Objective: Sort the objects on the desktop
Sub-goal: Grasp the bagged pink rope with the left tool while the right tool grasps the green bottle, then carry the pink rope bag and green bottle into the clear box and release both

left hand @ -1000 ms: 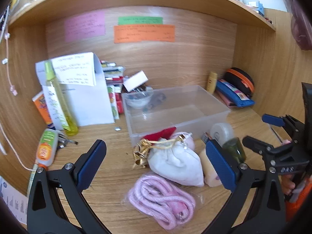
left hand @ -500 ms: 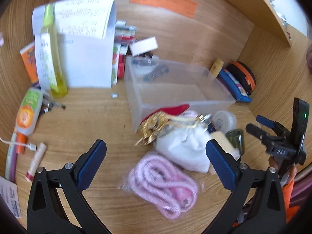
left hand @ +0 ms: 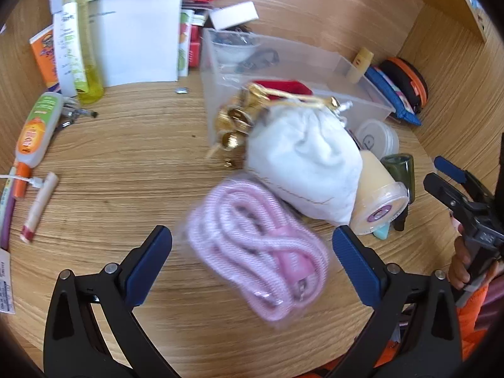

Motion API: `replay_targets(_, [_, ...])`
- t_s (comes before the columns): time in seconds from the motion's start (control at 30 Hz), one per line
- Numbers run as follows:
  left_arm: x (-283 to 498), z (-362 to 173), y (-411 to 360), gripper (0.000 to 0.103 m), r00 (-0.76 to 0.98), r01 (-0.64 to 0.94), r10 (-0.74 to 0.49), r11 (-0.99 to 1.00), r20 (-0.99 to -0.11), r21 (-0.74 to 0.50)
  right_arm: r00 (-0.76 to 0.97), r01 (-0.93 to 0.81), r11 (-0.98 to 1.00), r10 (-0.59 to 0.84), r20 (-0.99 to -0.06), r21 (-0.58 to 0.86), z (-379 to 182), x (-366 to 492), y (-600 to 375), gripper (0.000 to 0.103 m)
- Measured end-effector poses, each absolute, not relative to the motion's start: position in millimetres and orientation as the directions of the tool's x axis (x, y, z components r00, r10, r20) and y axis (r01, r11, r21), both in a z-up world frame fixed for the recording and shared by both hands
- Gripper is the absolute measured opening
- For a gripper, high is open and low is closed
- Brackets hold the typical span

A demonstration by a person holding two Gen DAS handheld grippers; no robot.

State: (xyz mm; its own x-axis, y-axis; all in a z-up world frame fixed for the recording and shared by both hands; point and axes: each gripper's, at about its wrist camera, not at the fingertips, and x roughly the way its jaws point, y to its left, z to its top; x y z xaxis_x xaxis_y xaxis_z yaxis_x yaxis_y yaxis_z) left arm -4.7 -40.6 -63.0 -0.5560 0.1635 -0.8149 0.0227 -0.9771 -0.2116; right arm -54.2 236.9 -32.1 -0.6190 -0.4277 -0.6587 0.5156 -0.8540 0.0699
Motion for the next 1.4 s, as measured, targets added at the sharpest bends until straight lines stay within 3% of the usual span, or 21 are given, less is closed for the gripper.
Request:
replay_targets(0.13, [-9.9,-75.6,-24.2,0.103,-0.536,0.042,0.046,-0.996,-0.843,-0.081,-0.615,0.527,-0.848,-0.429,-0.662,0.059,-34.2,-51.8,233.9,0.103])
replay_targets(0.37, [6.5,-80.2,-48.2,0.103,-0.522,0.062,0.028,-0.996,-0.853,-0.07,-0.601,0.567,-0.822,-0.456,-0.656,0.052,-38.1,-54.6,228.3,0.101])
replay_targets(0.63, [17.4,-76.9,-64.1,0.103,-0.497,0.071,0.024,-0.995,-0.867,-0.068,-0.548,0.603,-0.793,-0.488,-0.679,0.084,-46.2,-62.5,223.4,0.076])
replay_targets(0.97, [-5.8,-93.7,-51.0,0.103,-0.461,0.083,-0.04,-0.997,-0.887,0.002,-0.486,0.626,-0.774,-0.484,-0.728,0.096,-58.7,-75.6,217.7,0.061])
replay_targets(1.03, [-4.4,-93.3,-56.2,0.103,-0.472,0.096,-0.04,-0.995,-0.881,-0.007,-0.471,0.638,-0.764,-0.488,-0.735,0.099,-60.4,-76.2,215.3,0.043])
replay_targets(1.13, [-2.7,-93.2,-59.8,0.103,-0.497,0.105,-0.049,-0.994,-0.866,-0.004,-0.456,0.647,-0.755,-0.495,-0.74,0.106,-61.9,-77.2,212.8,0.039])
replay_targets(1.2, [-3.9,-93.2,-60.3,0.098,-0.518,0.108,-0.05,-0.994,-0.854,-0.008,-0.465,0.647,-0.756,-0.496,-0.733,0.101,-61.7,-76.1,213.2,0.039])
replay_targets(1.3, [-4.8,-88.4,-59.6,0.073,-0.545,0.103,-0.055,-0.995,-0.837,-0.002,-0.479,0.639,-0.762,-0.5,-0.721,0.104,-58.7,-74.9,217.2,0.039])
replay_targets(1.4, [-6.4,-85.9,-61.1,0.068,-0.555,0.118,-0.059,-0.993,-0.83,-0.008,-0.494,0.631,-0.768,-0.506,-0.707,0.109,-53.7,-73.4,222.1,0.039])
